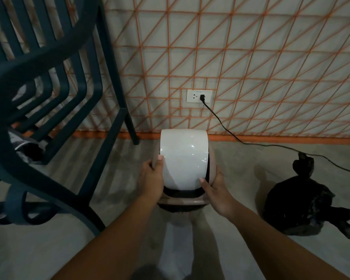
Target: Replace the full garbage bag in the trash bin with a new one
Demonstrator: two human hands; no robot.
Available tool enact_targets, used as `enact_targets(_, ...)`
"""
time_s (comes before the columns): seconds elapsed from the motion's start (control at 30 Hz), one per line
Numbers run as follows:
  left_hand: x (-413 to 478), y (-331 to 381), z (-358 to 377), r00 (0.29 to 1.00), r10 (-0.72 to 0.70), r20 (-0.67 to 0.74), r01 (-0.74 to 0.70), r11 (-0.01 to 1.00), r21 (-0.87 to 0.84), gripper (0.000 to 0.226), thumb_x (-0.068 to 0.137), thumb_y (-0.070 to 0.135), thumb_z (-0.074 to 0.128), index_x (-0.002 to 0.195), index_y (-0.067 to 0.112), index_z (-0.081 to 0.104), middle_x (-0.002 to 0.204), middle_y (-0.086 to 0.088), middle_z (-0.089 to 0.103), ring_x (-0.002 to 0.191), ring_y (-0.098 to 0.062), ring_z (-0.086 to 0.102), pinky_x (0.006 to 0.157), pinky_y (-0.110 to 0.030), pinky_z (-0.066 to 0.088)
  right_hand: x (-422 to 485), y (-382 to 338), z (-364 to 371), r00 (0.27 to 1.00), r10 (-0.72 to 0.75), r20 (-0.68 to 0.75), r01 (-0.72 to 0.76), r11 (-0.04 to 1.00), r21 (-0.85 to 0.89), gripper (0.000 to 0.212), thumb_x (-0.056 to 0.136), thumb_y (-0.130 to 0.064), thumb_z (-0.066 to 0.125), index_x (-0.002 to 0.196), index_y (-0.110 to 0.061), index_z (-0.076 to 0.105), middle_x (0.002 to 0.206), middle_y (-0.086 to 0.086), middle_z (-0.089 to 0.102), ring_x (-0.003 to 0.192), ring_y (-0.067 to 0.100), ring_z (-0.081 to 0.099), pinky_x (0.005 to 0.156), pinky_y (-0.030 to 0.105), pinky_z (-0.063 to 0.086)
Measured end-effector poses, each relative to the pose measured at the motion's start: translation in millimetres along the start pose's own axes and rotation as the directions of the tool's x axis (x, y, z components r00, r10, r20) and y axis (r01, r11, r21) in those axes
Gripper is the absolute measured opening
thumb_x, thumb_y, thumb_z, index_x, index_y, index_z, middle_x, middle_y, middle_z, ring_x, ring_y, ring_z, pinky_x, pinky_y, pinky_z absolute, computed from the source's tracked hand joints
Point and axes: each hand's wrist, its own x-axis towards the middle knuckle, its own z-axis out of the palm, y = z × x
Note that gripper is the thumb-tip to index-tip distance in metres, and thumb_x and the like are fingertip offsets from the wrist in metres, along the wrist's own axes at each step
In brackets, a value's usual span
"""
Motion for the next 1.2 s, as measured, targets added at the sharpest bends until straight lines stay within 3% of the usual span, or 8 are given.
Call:
enact_targets(0.1, 31, 2, 8, 1.000, -0.024, 0.000, 0.024, 1.000, -0.013, 0.058, 0.088, 0.060, 0.041, 0.130, 0.020, 0.043, 0.120, -0.004, 0.054, 0.106, -0.024, 0.052, 0.089, -0.042, 0.045, 23, -1, 3, 0.998, -0.048, -0.042, 0.048, 0.999, -0.001, 0.063, 0.093, -0.024, 0.055, 0.146, -0.018, 0.021, 0.127, -0.013, 0.042, 0.127, 0.013, 0.042, 0.085, 0.001, 0.041)
enact_targets(0.17, 51, 5, 14, 1.000, -0.015, 0.025, 0.016, 0.999, -0.043, 0.057, 0.088, 0.060, 0.042, 0.131, 0.022, 0.042, 0.119, -0.001, 0.053, 0.103, -0.021, 0.051, 0.084, -0.038, 0.043, 40, 1, 7, 0.990, -0.104, -0.093, 0.100, 0.994, -0.050, 0.063, 0.093, -0.029, 0.053, 0.147, -0.017, 0.021, 0.136, -0.004, 0.041, 0.129, 0.015, 0.041, 0.097, 0.015, 0.043)
enact_targets(0.27, 82, 9, 22, 0.998, 0.018, 0.054, -0.014, 0.997, -0.071, 0.058, 0.088, 0.059, 0.043, 0.130, 0.020, 0.043, 0.126, -0.006, 0.055, 0.112, -0.027, 0.053, 0.099, -0.048, 0.044, 59, 7, 15, 0.961, -0.196, -0.194, 0.146, 0.958, -0.249, 0.069, 0.093, -0.037, 0.051, 0.149, -0.016, 0.016, 0.145, 0.006, 0.034, 0.132, 0.019, 0.036, 0.110, 0.040, 0.038)
enact_targets(0.53, 127, 14, 37, 0.987, 0.157, -0.042, -0.159, 0.987, -0.033, 0.046, 0.087, 0.054, 0.049, 0.117, 0.023, 0.035, 0.123, -0.006, 0.051, 0.110, -0.024, 0.053, 0.096, -0.042, 0.046, 117, 20, 1, 0.980, -0.193, -0.043, 0.159, 0.898, -0.411, 0.121, 0.060, -0.059, 0.077, 0.151, -0.024, 0.005, 0.155, 0.000, 0.022, 0.142, 0.020, 0.023, 0.115, 0.049, 0.030)
enact_targets(0.7, 130, -11, 30, 0.931, 0.335, 0.145, -0.344, 0.938, 0.041, 0.090, 0.063, 0.067, 0.069, 0.135, 0.028, 0.032, 0.129, 0.011, 0.047, 0.120, -0.011, 0.049, 0.093, -0.028, 0.043, 146, 21, -2, 0.977, -0.214, -0.025, 0.188, 0.904, -0.383, 0.117, 0.063, -0.051, 0.080, 0.151, -0.015, 0.012, 0.152, 0.006, 0.028, 0.141, 0.022, 0.028, 0.114, 0.048, 0.030)
enact_targets(0.8, 137, -16, 22, 0.852, 0.434, 0.292, -0.476, 0.875, 0.091, 0.112, 0.051, 0.056, 0.085, 0.143, 0.034, 0.026, 0.139, 0.013, 0.048, 0.129, -0.008, 0.045, 0.102, -0.037, 0.045, 153, 18, -3, 0.970, -0.243, -0.004, 0.231, 0.927, -0.297, 0.109, 0.065, -0.037, 0.084, 0.148, -0.011, 0.019, 0.148, 0.007, 0.036, 0.138, 0.022, 0.034, 0.112, 0.046, 0.035)
enact_targets(0.97, 138, -14, 22, 0.880, 0.392, 0.269, -0.441, 0.884, 0.155, 0.113, 0.051, 0.052, 0.083, 0.145, 0.031, 0.023, 0.141, 0.009, 0.047, 0.131, -0.014, 0.044, 0.102, -0.046, 0.046, 156, 20, 7, 0.981, -0.184, -0.068, 0.165, 0.961, -0.222, 0.106, 0.067, -0.029, 0.083, 0.149, -0.015, 0.016, 0.147, 0.006, 0.036, 0.137, 0.023, 0.037, 0.111, 0.048, 0.037)
enact_targets(1.2, 117, 1, 20, 0.930, 0.305, 0.204, -0.357, 0.882, 0.307, 0.090, 0.076, 0.032, 0.074, 0.148, 0.028, 0.020, 0.149, 0.003, 0.039, 0.137, -0.021, 0.037, 0.111, -0.048, 0.034, 140, 10, 16, 0.980, -0.139, -0.140, 0.093, 0.952, -0.290, 0.088, 0.082, -0.022, 0.070, 0.150, -0.016, 0.014, 0.153, 0.006, 0.032, 0.138, 0.025, 0.036, 0.110, 0.049, 0.036)
